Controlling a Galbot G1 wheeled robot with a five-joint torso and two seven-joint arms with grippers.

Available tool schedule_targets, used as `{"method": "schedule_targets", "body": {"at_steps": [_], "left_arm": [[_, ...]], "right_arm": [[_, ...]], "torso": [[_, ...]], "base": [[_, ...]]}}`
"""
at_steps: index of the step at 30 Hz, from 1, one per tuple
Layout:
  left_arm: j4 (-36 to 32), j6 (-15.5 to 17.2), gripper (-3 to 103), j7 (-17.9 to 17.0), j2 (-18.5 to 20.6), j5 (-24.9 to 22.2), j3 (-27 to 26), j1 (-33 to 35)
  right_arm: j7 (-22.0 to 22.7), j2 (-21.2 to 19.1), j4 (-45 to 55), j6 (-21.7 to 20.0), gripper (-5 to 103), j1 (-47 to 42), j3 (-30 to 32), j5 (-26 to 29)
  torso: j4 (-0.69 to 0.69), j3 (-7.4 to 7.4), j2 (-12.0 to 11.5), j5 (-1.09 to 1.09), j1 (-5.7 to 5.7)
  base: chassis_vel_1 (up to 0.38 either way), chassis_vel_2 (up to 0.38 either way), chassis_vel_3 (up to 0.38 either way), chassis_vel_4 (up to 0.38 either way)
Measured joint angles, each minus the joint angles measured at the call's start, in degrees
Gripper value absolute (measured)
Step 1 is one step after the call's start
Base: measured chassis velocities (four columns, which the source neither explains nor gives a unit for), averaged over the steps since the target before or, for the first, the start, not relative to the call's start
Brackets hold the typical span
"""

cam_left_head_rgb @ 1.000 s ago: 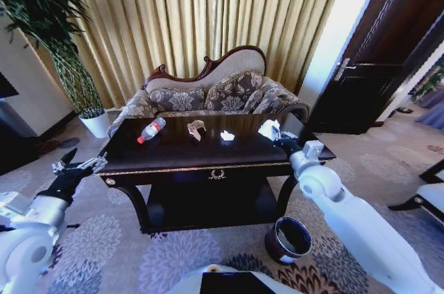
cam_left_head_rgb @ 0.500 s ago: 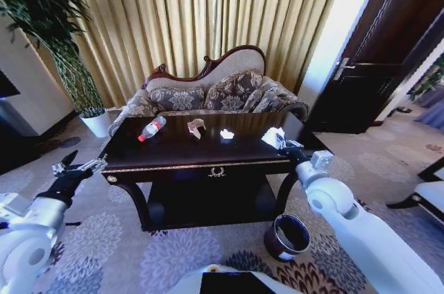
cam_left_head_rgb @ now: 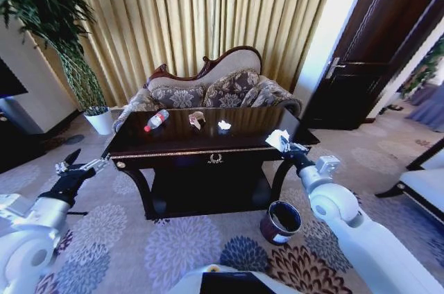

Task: Move to the front of the table and place the trash on the table into the trash bin.

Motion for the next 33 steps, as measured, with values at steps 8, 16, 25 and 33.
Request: {"method": "schedule_targets", "body": {"at_steps": [8, 16, 25, 33], "left_arm": [[-0.3, -0.4, 100, 0.3, -0.5, 0.2, -0.1, 0.2], [-0.9, -0.5, 100, 0.8, -1.0, 0.5, -0.1, 0.6], [-1.3, -0.7, 100, 0.9, -1.3, 0.5, -0.2, 0.8], [-2.0, -1.0, 100, 1.0, -1.7, 0.5, -0.2, 1.0]], "right_arm": [[-0.1, 0.9, -1.3, 0.5, 0, -0.1, -0.9, -0.6], [-0.8, 5.3, -9.3, 0.7, 0, -0.8, -4.0, -1.7], [-3.6, 9.8, -27.3, 1.1, 0, 1.2, -6.5, -5.6], [-7.3, 13.0, -48.5, 3.7, 0, 8.9, -8.2, -10.3]], "torso": [[-0.01, 0.00, 0.0, 0.00, 0.01], [-0.01, 0.00, 0.0, 0.00, 0.01], [-0.01, 0.00, 0.0, 0.01, 0.03], [0.00, 0.01, 0.0, 0.00, 0.02]], "base": [[0.102, -0.111, -0.115, 0.111], [0.044, -0.039, -0.033, 0.040], [0.000, 0.000, 0.000, 0.000], [0.000, 0.000, 0.000, 0.000]]}}
